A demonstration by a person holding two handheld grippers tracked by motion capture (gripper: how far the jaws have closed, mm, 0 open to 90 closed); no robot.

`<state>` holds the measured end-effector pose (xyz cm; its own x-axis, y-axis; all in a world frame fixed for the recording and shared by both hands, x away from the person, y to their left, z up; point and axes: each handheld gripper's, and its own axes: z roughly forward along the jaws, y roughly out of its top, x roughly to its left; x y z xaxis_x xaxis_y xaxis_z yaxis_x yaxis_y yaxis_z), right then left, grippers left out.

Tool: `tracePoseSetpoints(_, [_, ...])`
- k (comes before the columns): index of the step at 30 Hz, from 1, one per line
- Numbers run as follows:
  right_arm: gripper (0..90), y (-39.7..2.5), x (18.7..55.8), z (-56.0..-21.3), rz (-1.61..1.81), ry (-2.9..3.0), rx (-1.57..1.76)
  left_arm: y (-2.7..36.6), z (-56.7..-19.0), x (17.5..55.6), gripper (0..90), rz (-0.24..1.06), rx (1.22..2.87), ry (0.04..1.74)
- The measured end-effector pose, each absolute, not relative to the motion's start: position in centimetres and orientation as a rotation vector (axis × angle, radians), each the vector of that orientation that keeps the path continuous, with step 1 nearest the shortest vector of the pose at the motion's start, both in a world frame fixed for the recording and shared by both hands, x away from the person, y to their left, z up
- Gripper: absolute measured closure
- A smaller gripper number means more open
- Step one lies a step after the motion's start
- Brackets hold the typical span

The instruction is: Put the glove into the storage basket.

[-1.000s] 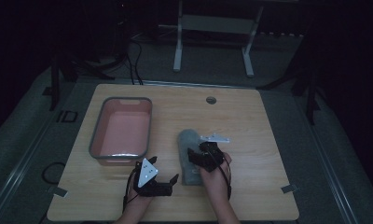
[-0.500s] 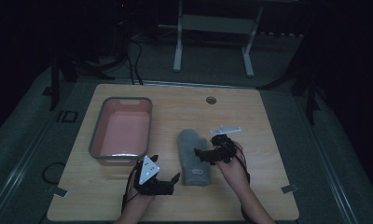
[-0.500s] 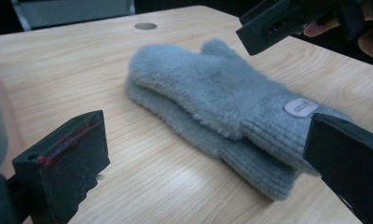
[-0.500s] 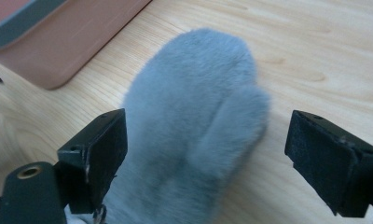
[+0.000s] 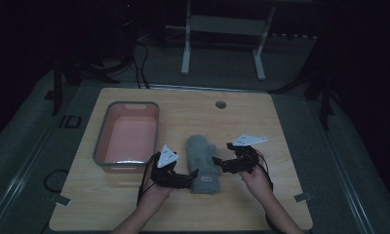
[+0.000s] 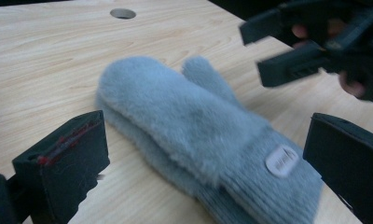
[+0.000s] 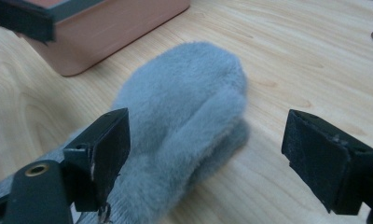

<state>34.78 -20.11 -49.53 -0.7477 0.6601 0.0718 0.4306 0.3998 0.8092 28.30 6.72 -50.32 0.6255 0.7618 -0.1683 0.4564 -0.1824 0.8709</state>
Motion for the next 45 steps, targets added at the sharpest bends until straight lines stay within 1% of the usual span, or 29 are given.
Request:
tracePoseSetpoints(1, [13.5, -20.3, 34.7, -49.8, 1.251, 2.409, 1.003, 6.4, -50.2, 28.7, 0.3, 0.362, 1.831, 0.99])
tracePoseSetpoints(4, [13.8, -20.5, 34.6, -50.0, 1.251, 2.398, 1.054, 5.6, -50.2, 29.6, 0.3, 0.356, 1.856, 0.994])
tracePoseSetpoints(5, [12.2, -20.5, 34.4, -50.1, 1.273, 2.387, 1.103, 5.3, -50.3, 30.0, 8.4, 0.347, 1.86, 0.999])
tracePoseSetpoints(6, [10.7, -20.5, 34.3, -50.1, 1.268, 2.382, 1.105, 5.0, -50.6, 30.6, 9.5, 0.372, 1.864, 1.035])
tracePoseSetpoints(7, [10.7, -20.3, 34.2, -50.1, 1.276, 2.369, 1.095, 5.0, -50.6, 30.6, 11.5, 0.372, 1.864, 1.035])
tracePoseSetpoints(10, [10.7, -20.1, 33.9, -50.2, 1.3, 2.396, 1.081, 4.8, -51.4, 31.6, 14.3, 0.308, 1.874, 1.081])
tracePoseSetpoints(11, [12.5, -19.6, 33.9, -50.7, 1.248, 2.416, 1.075, 4.7, -51.9, 32.2, 15.1, 0.28, 1.897, 1.107])
tracePoseSetpoints(12, [12.5, -19.6, 33.9, -50.7, 1.248, 2.416, 1.075, 4.7, -51.9, 32.2, 15.1, 0.28, 1.897, 1.107])
tracePoseSetpoints(13, [22.6, -19.5, 34.0, -51.1, 1.239, 2.428, 1.092, 4.7, -52.6, 32.7, 15.1, 0.278, 1.922, 1.136])
tracePoseSetpoints(14, [22.6, -19.5, 34.0, -51.1, 1.239, 2.428, 1.092, 4.7, -52.6, 32.7, 15.2, 0.278, 1.922, 1.136])
tracePoseSetpoints(15, [28.1, -19.3, 34.2, -51.6, 1.226, 2.451, 1.132, 4.7, -53.3, 33.0, 15.2, 0.265, 1.928, 1.164])
tracePoseSetpoints(16, [28.1, -19.3, 34.2, -51.6, 1.226, 2.451, 1.132, 4.7, -53.3, 33.0, 15.6, 0.265, 1.928, 1.164])
tracePoseSetpoints(17, [33.0, -19.2, 34.3, -51.9, 1.218, 2.463, 1.141, 4.8, -53.7, 33.2, 15.6, 0.257, 1.931, 1.177])
tracePoseSetpoints(21, [34.8, -18.6, 34.7, -53.2, 1.149, 2.52, 1.195, 4.9, -54.6, 33.8, 15.7, 0.24, 1.958, 1.199])
tracePoseSetpoints(22, [36.9, -18.5, 34.8, -53.4, 1.146, 2.535, 1.204, 4.9, -54.8, 33.9, 17.1, 0.228, 1.966, 1.203])
tracePoseSetpoints(24, [37.4, -18.4, 35.0, -53.7, 1.149, 2.545, 1.215, 4.9, -55.2, 34.2, 20.6, 0.201, 1.987, 1.198])
tracePoseSetpoints(29, [38.3, -17.9, 35.5, -54.2, 1.16, 2.585, 1.233, 5.3, -55.8, 34.6, 20.9, 0.159, 2.001, 1.216])
tracePoseSetpoints(32, [37.8, -17.7, 35.8, -54.4, 1.169, 2.617, 1.232, 5.3, -55.8, 34.7, 27.5, 0.145, 2.017, 1.187])
tracePoseSetpoints(33, [37.5, -17.6, 35.9, -54.5, 1.169, 2.626, 1.235, 5.3, -55.8, 34.7, 32.2, 0.145, 2.017, 1.187])
tracePoseSetpoints(34, [37.5, -17.5, 36.0, -54.5, 1.161, 2.643, 1.245, 5.2, -55.9, 34.7, 40.6, 0.106, 2.018, 1.16])
tracePoseSetpoints(36, [36.9, -17.4, 36.3, -54.5, 1.153, 2.661, 1.245, 5.3, -55.9, 34.8, 47.6, 0.096, 2.018, 1.149])
tracePoseSetpoints(37, [36.9, -17.4, 36.3, -54.5, 1.153, 2.661, 1.245, 5.3, -55.9, 34.8, 47.6, 0.077, 2.019, 1.138])
tracePoseSetpoints(38, [36.9, -17.4, 36.4, -54.6, 1.15, 2.665, 1.249, 5.3, -56.0, 34.9, 53.5, 0.063, 2.016, 1.133])
tracePoseSetpoints(39, [36.9, -17.3, 36.6, -54.7, 1.152, 2.677, 1.258, 5.3, -56.1, 35.1, 55.2, 0.054, 2.02, 1.117])
tracePoseSetpoints(41, [42.3, -17.3, 36.9, -54.9, 1.167, 2.705, 1.272, 5.3, -56.1, 35.2, 60.8, 0.04, 2.017, 1.108])
tracePoseSetpoints(42, [43.1, -17.2, 36.9, -54.9, 1.168, 2.712, 1.269, 5.2, -56.2, 35.3, 62.3, 0.035, 2.01, 1.104])
tracePoseSetpoints(43, [46.2, -17.1, 37.0, -54.9, 1.164, 2.716, 1.268, 5.2, -56.3, 35.3, 64.4, 0.034, 2.013, 1.097])
tracePoseSetpoints(44, [46.2, -17.1, 37.0, -54.9, 1.164, 2.716, 1.268, 5.2, -56.3, 35.3, 66.5, 0.034, 2.013, 1.097])
tracePoseSetpoints(45, [49.8, -17.0, 37.0, -54.9, 1.163, 2.724, 1.27, 5.2, -56.3, 35.3, 66.5, 0.022, 2.012, 1.093])
